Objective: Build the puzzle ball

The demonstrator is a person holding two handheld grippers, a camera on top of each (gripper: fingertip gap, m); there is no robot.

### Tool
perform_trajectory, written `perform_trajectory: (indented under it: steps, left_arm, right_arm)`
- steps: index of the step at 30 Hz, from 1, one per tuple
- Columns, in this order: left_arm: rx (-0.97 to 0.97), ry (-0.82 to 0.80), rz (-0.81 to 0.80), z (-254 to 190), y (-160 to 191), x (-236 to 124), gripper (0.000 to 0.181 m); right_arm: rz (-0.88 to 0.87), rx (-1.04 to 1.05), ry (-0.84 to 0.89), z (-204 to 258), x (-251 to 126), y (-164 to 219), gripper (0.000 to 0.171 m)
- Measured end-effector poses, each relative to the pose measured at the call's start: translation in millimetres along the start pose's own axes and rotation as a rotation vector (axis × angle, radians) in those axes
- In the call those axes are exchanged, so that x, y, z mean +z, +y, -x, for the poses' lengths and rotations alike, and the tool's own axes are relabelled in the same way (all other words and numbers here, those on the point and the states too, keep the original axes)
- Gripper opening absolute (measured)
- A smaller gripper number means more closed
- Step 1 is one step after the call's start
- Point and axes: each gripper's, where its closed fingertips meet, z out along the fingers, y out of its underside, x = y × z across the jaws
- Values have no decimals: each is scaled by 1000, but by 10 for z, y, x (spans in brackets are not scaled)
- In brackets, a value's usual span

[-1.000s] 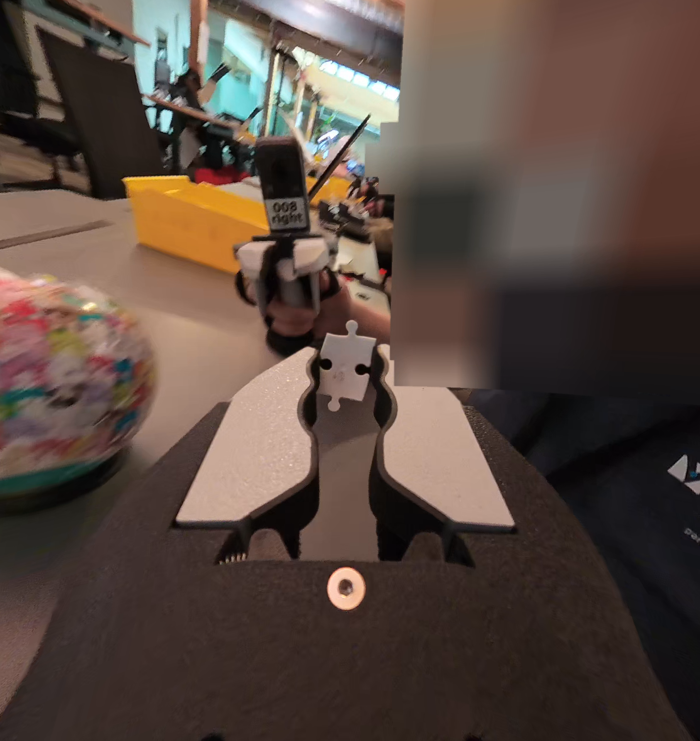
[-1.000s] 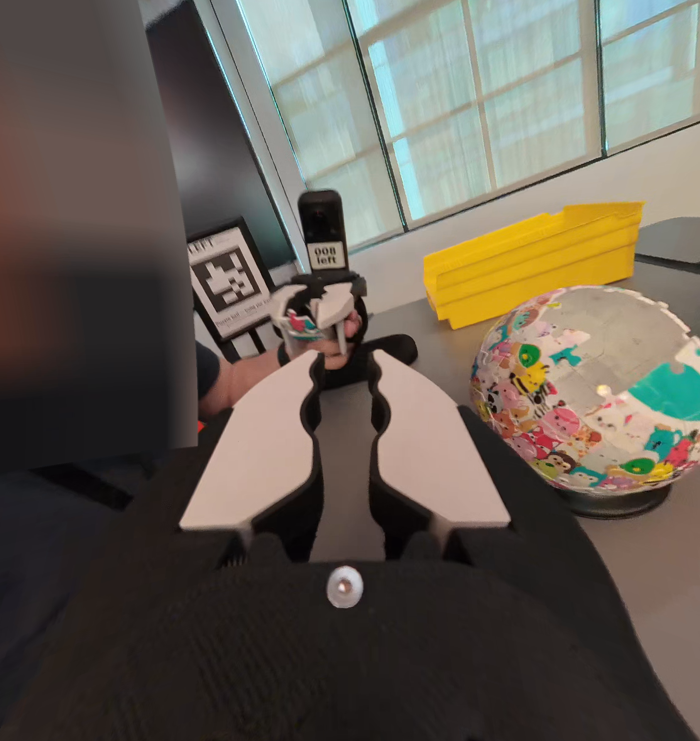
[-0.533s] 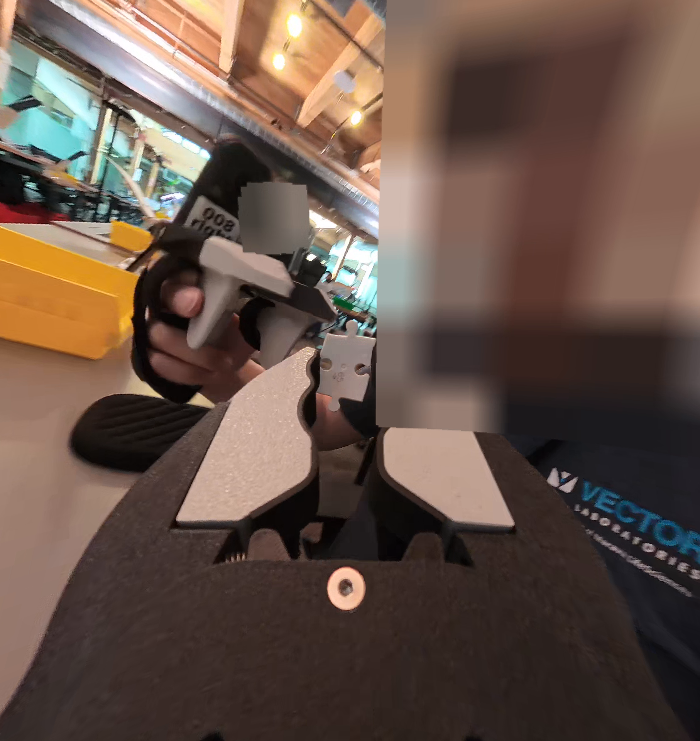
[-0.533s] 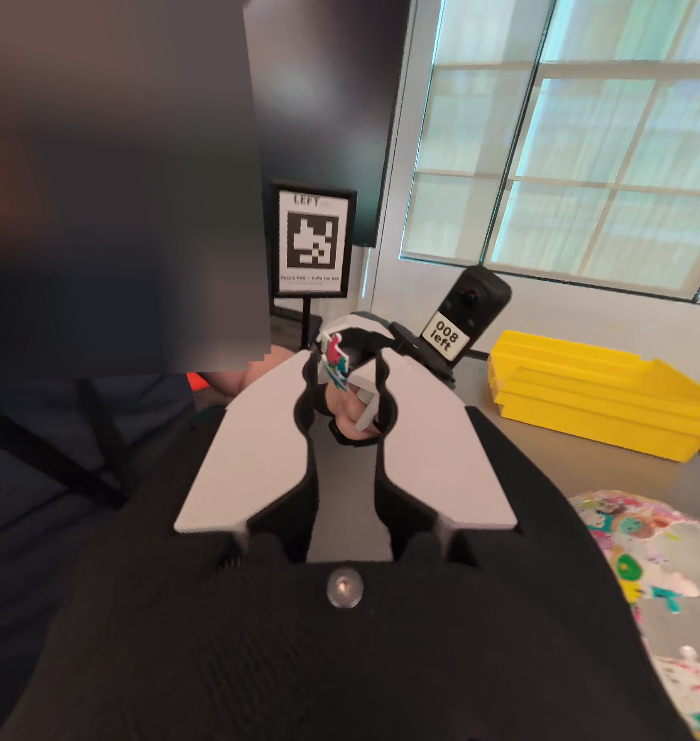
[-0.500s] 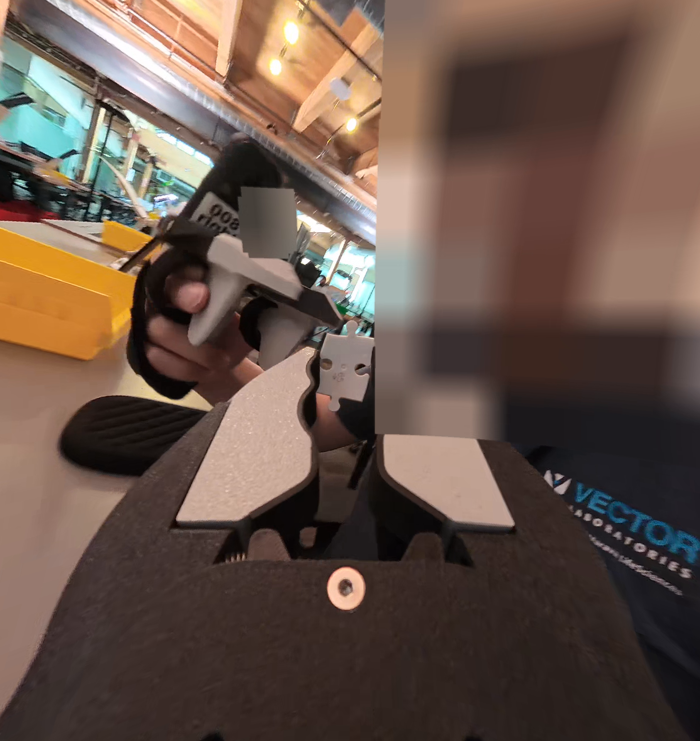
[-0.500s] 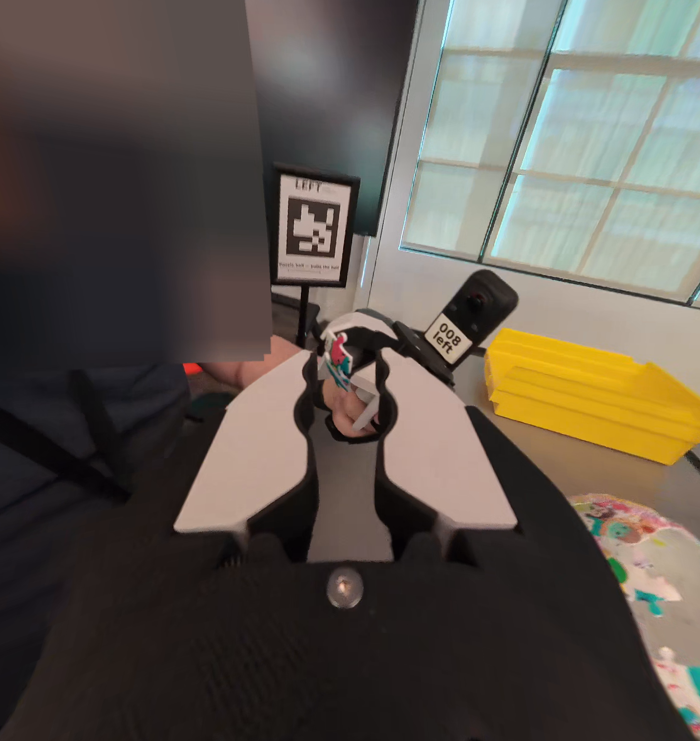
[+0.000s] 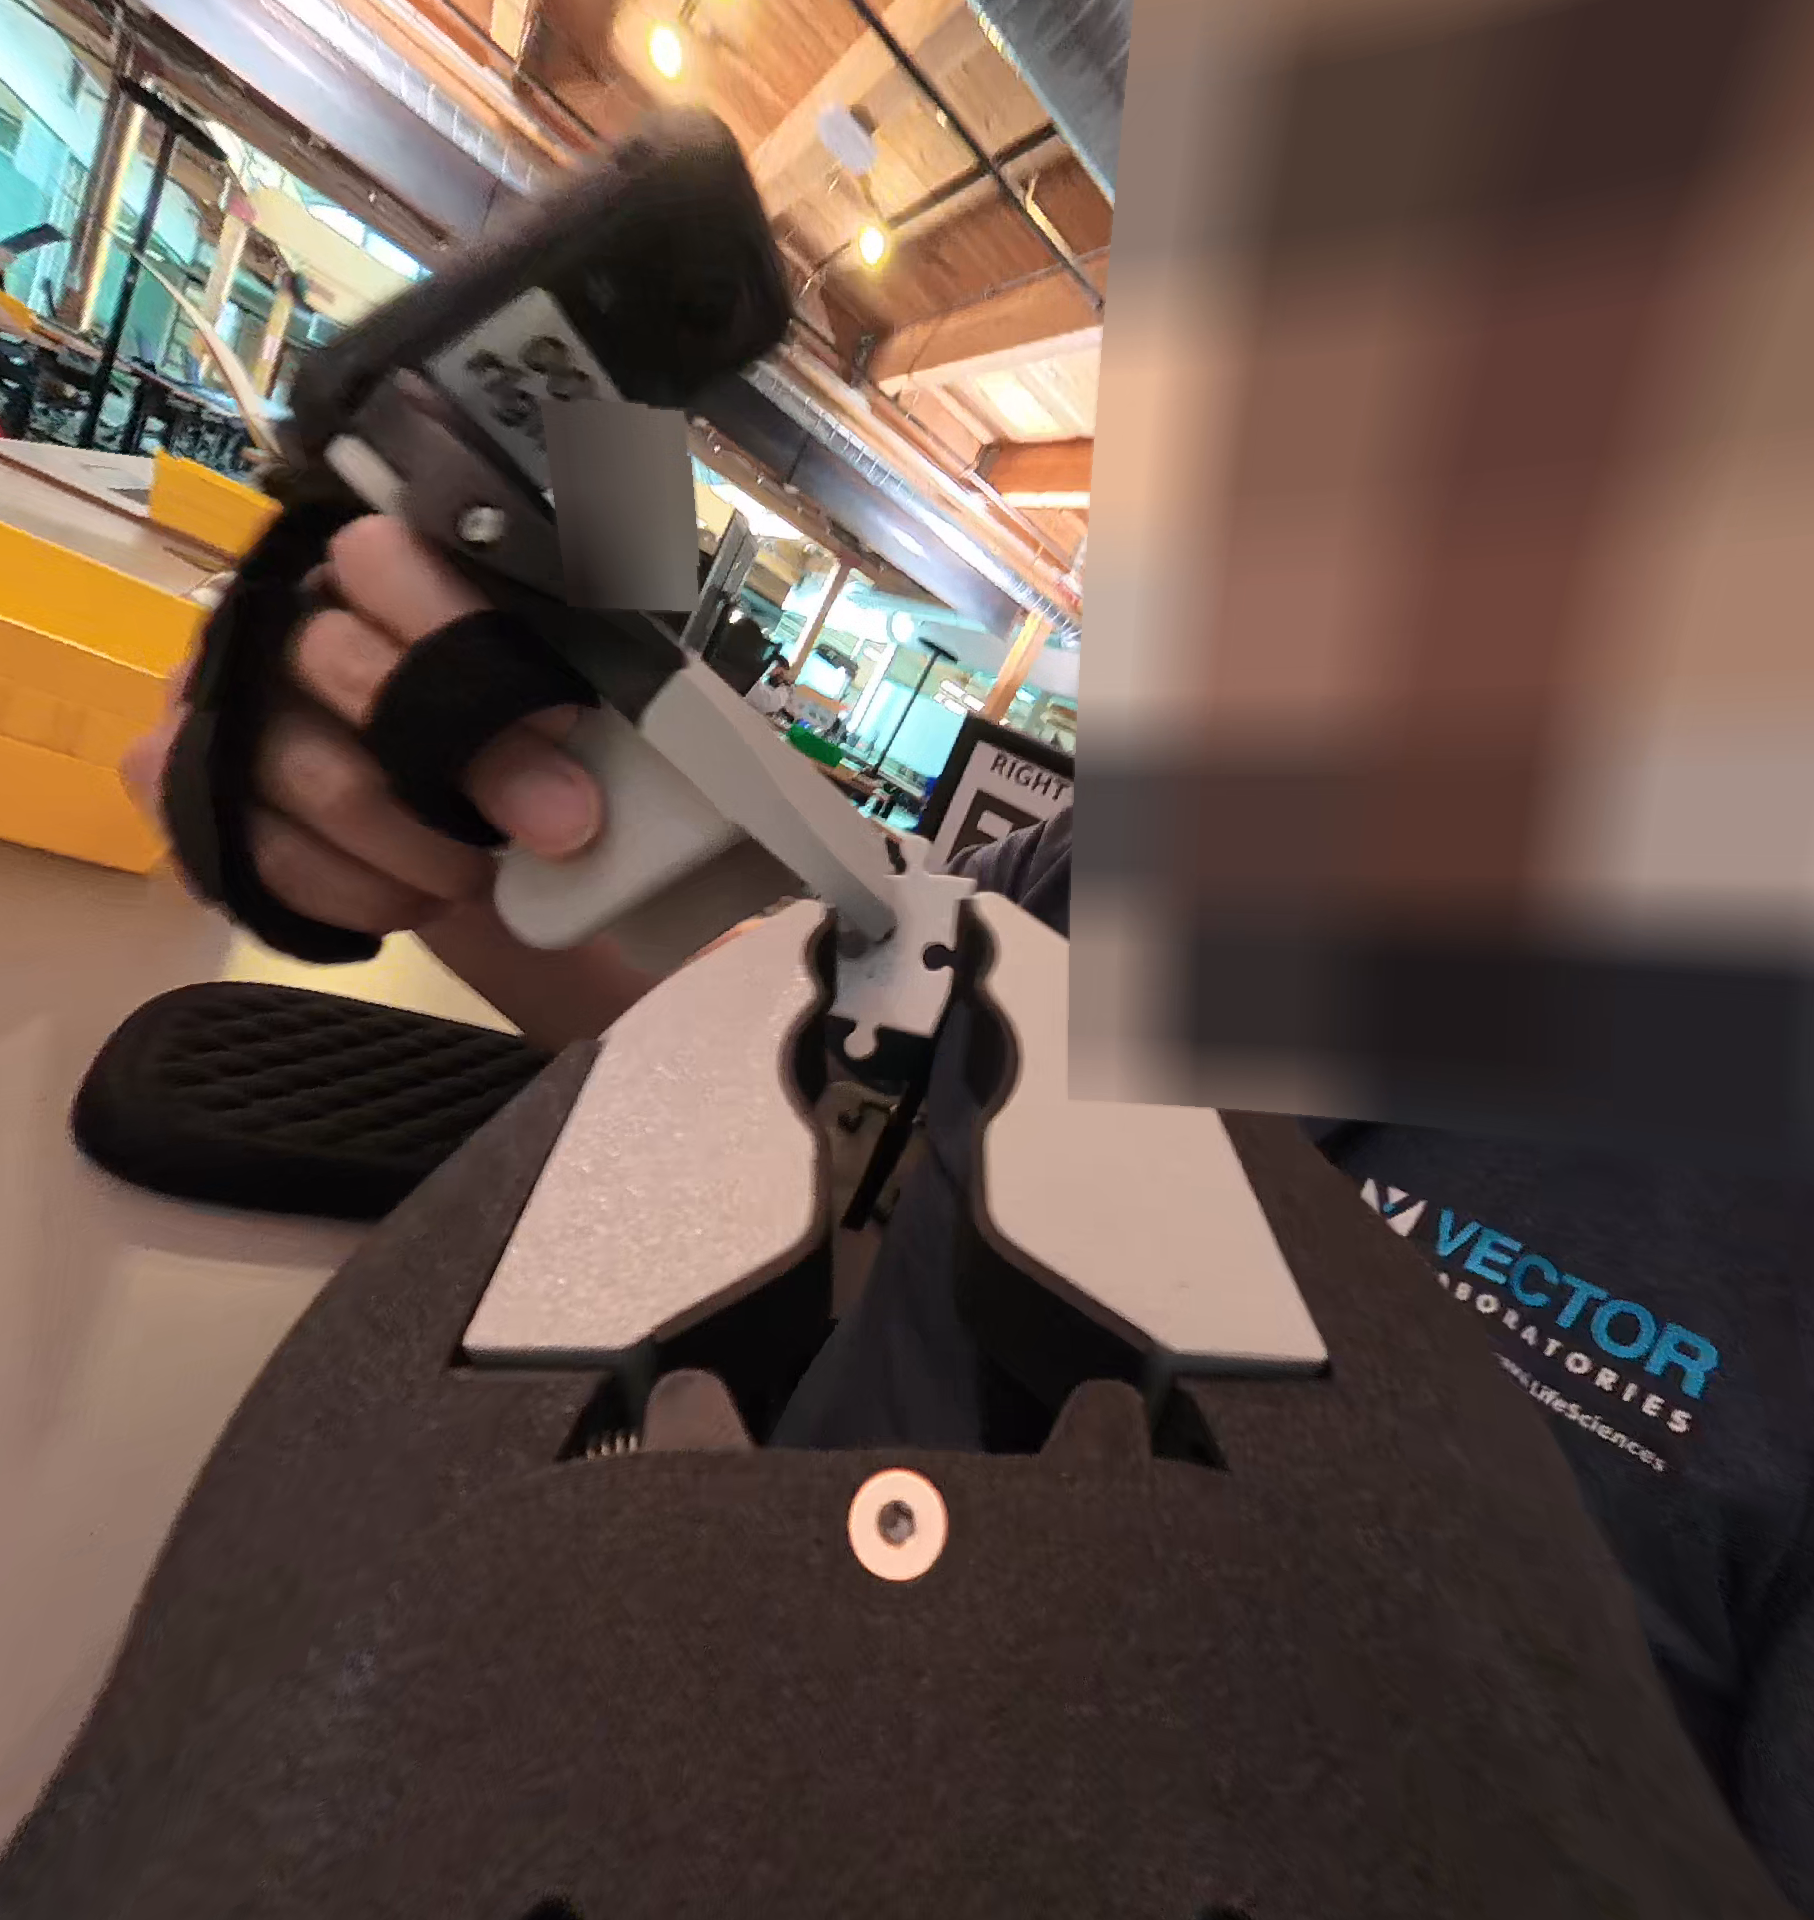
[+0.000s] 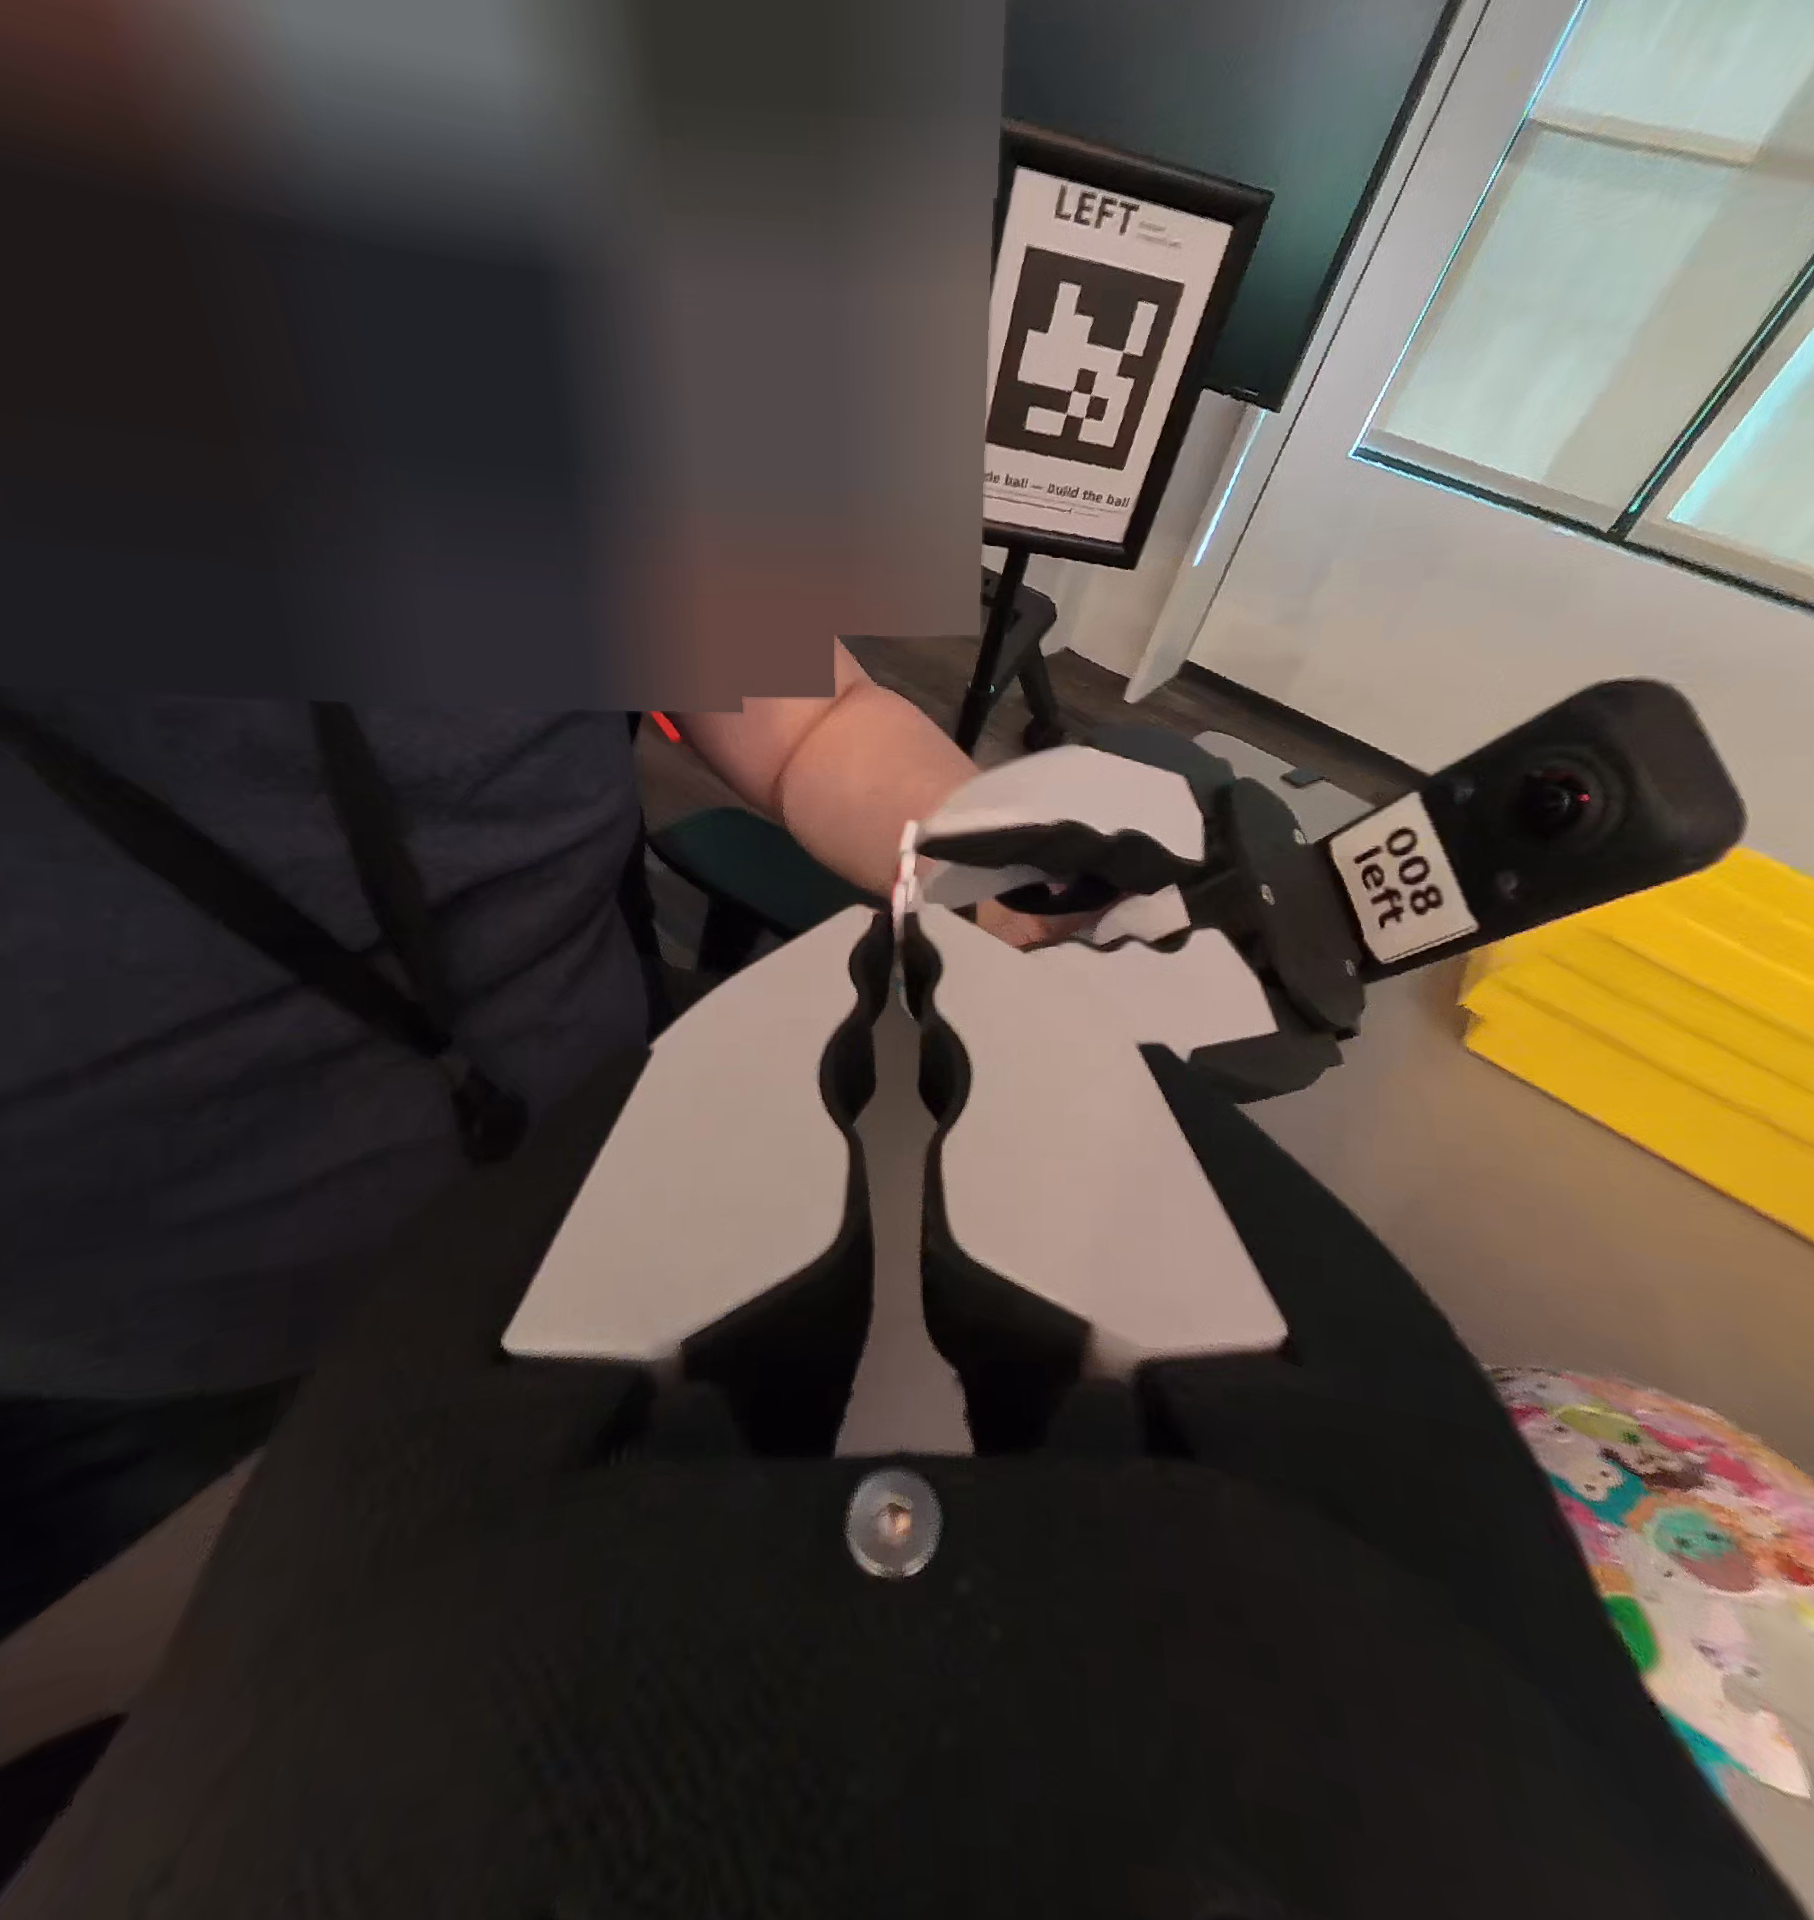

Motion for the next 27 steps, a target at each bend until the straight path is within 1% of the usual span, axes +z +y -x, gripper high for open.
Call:
perform_trajectory:
  steps: [1, 2, 4, 6, 7, 9, 12, 16, 20, 23, 27]
  left_arm:
    - [19, -30, 1, 21, -13, -28, 15]
    - [44, -69, 3, 42, -28, -68, 16]
    - [99, -151, 18, 63, -29, -167, 21]
    - [148, -226, 38, 67, 5, -243, 21]
    - [170, -272, 42, 84, 16, -266, 21]
    - [208, -344, 32, 99, 15, -275, 24]
    - [206, -379, 24, 88, 45, -211, 27]
    - [91, -395, 37, 184, 184, -98, 27]
    - [54, -411, 20, 214, 187, -81, 32]
    - [-21, -459, 27, 304, 218, -110, 34]
    - [-195, -400, -68, 369, 197, -70, 33]
  right_arm:
    - [19, -51, 17, 34, 1, -10, 3]
    - [41, -122, 54, 63, -4, -33, 3]
    - [124, -328, 161, 109, -32, -76, 3]
    - [220, -527, 243, 124, -93, -90, 3]
    - [270, -565, 254, 124, -127, -71, 3]
    - [316, -573, 250, 120, -179, -56, 3]
    - [347, -621, 280, 62, -222, -59, 3]
    - [380, -686, 304, 10, -181, 8, 3]
    - [445, -706, 305, -31, -156, 168, 3]
    - [470, -725, 355, -110, -191, 225, 3]
    - [536, -788, 454, -227, -266, 313, 3]
